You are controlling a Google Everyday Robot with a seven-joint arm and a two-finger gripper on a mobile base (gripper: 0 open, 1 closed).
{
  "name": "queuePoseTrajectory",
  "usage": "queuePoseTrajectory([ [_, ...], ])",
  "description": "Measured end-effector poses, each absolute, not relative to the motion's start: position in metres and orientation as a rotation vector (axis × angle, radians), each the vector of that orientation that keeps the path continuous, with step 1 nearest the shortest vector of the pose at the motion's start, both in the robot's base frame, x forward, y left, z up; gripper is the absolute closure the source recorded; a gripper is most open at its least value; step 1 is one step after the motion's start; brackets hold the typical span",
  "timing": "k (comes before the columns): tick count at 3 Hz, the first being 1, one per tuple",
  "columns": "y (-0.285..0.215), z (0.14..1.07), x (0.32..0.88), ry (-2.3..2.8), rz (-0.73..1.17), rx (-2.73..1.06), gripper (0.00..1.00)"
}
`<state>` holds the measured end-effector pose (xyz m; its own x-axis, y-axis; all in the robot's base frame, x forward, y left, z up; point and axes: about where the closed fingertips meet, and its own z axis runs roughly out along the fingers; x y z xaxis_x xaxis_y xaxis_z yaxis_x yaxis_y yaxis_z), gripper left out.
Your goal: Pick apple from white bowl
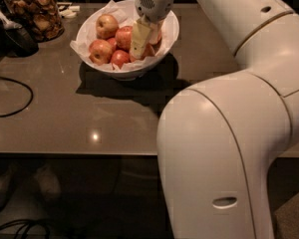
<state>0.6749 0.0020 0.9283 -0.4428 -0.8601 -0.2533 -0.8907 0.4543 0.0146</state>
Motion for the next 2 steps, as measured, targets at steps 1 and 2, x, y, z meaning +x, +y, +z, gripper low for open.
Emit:
queuePoseTrajectory([
  [1, 0.0019, 0.9214, 0.6753, 2.515, 0.232, -1.517, 0.42],
  [2, 0.0034, 0.9136, 0.6767, 2.532, 0.251, -1.515, 0.43],
])
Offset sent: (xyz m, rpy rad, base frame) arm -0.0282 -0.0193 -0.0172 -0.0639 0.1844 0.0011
